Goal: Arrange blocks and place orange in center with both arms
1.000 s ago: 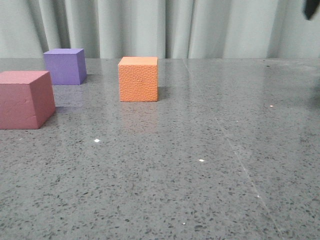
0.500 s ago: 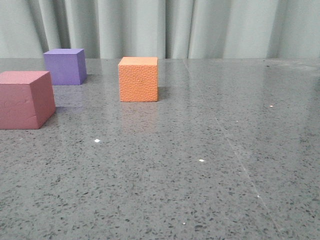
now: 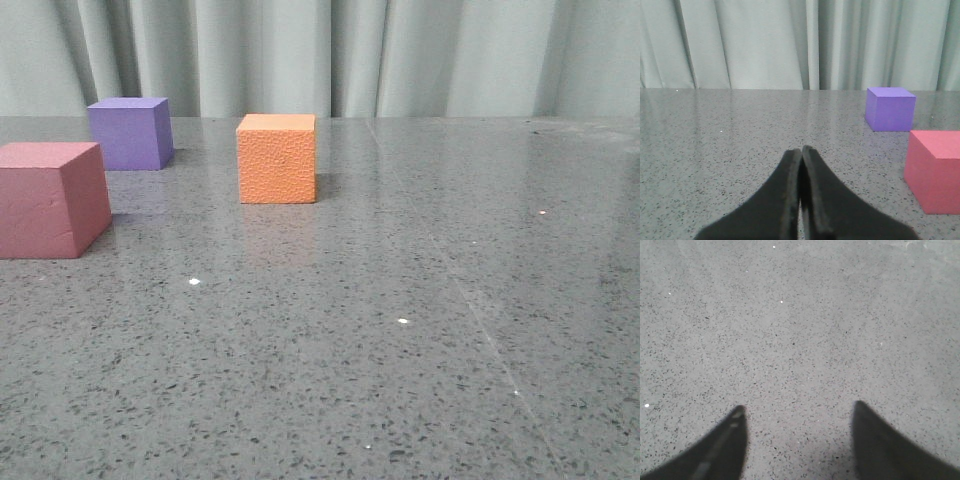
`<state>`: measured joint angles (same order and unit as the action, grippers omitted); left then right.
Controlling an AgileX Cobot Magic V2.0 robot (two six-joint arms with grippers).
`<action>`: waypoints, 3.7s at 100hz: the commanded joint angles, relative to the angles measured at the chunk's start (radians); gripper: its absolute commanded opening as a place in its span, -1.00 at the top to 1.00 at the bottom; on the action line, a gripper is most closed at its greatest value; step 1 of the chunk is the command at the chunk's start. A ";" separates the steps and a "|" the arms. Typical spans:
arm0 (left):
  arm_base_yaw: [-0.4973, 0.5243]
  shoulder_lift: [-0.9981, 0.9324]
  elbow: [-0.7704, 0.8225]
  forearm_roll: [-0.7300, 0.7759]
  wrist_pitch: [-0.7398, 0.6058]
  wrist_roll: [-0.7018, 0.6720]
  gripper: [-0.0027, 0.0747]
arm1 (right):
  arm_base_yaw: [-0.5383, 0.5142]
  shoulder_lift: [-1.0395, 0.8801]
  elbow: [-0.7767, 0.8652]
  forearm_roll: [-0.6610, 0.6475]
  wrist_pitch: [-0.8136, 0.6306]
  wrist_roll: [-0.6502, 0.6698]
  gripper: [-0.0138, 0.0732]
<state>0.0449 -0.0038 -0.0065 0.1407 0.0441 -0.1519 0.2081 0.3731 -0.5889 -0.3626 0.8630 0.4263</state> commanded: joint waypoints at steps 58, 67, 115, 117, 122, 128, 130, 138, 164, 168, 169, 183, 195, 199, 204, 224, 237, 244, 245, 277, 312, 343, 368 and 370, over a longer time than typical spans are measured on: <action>0.000 -0.033 0.056 -0.001 -0.083 -0.003 0.98 | -0.006 0.006 -0.022 -0.026 -0.057 -0.008 0.84; 0.000 -0.033 0.056 -0.001 -0.083 -0.003 0.98 | -0.006 0.006 -0.022 -0.026 -0.056 -0.008 0.84; 0.000 -0.033 0.056 -0.001 -0.083 -0.003 0.98 | -0.006 -0.122 0.233 0.042 -0.385 -0.008 0.84; 0.000 -0.033 0.056 -0.001 -0.083 -0.003 0.98 | -0.006 -0.131 0.251 0.051 -0.398 -0.008 0.84; 0.000 -0.033 0.056 -0.001 -0.083 -0.003 0.98 | -0.006 -0.169 0.290 0.070 -0.425 -0.012 0.84; 0.000 -0.033 0.056 -0.001 -0.083 -0.003 0.98 | -0.006 -0.208 0.333 0.092 -0.460 -0.042 0.84; 0.000 -0.033 0.056 -0.001 -0.083 -0.003 0.98 | -0.006 -0.222 0.349 0.105 -0.469 -0.060 0.84; 0.000 -0.033 0.056 -0.001 -0.083 -0.003 0.98 | -0.007 -0.276 0.410 0.164 -0.520 -0.150 0.84; 0.000 -0.033 0.056 -0.001 -0.083 -0.003 0.98 | -0.117 -0.405 0.523 0.319 -0.600 -0.267 0.84; 0.000 -0.033 0.056 -0.001 -0.083 -0.003 0.98 | -0.139 -0.406 0.533 0.319 -0.614 -0.267 0.84; 0.000 -0.033 0.056 -0.001 -0.083 -0.003 0.98 | -0.146 -0.407 0.535 0.319 -0.617 -0.267 0.84; 0.000 -0.033 0.056 -0.001 -0.083 -0.003 0.98 | -0.180 -0.407 0.568 0.319 -0.682 -0.267 0.84; 0.000 -0.033 0.056 -0.001 -0.083 -0.003 0.98 | -0.180 -0.407 0.604 0.319 -0.758 -0.267 0.84; 0.000 -0.033 0.056 -0.001 -0.083 -0.003 0.98 | -0.180 -0.407 0.603 0.319 -0.748 -0.267 0.84; 0.000 -0.033 0.056 -0.001 -0.083 -0.003 0.98 | -0.180 -0.407 0.603 0.319 -0.750 -0.267 0.84; 0.000 -0.033 0.056 -0.001 -0.083 -0.003 0.98 | -0.180 -0.407 0.603 0.319 -0.749 -0.267 0.84; 0.000 -0.033 0.056 -0.001 -0.083 -0.003 0.98 | -0.180 -0.407 0.603 0.319 -0.749 -0.267 0.84; 0.000 -0.033 0.056 -0.001 -0.083 -0.003 0.98 | -0.180 -0.407 0.603 0.319 -0.749 -0.267 0.84; 0.000 -0.033 0.056 -0.001 -0.083 -0.003 0.98 | -0.180 -0.407 0.603 0.319 -0.749 -0.267 0.84; 0.000 -0.033 0.056 -0.001 -0.083 -0.003 0.98 | -0.180 -0.407 0.603 0.319 -0.749 -0.267 0.84; 0.000 -0.033 0.056 -0.001 -0.091 -0.003 0.98 | -0.180 -0.407 0.603 0.319 -0.749 -0.267 0.84; 0.000 -0.033 0.056 -0.033 -0.274 -0.003 0.98 | -0.180 -0.407 0.603 0.319 -0.749 -0.267 0.84; 0.000 -0.014 -0.118 -0.056 -0.114 -0.006 0.98 | -0.180 -0.407 0.603 0.319 -0.749 -0.267 0.84; 0.000 -0.005 -0.147 -0.056 -0.076 -0.006 0.98 | -0.180 -0.407 0.603 0.319 -0.749 -0.267 0.84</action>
<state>0.0449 -0.0038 -0.0423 0.1015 -0.0639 -0.1519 0.0328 -0.0107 0.0272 -0.0422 0.2042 0.1717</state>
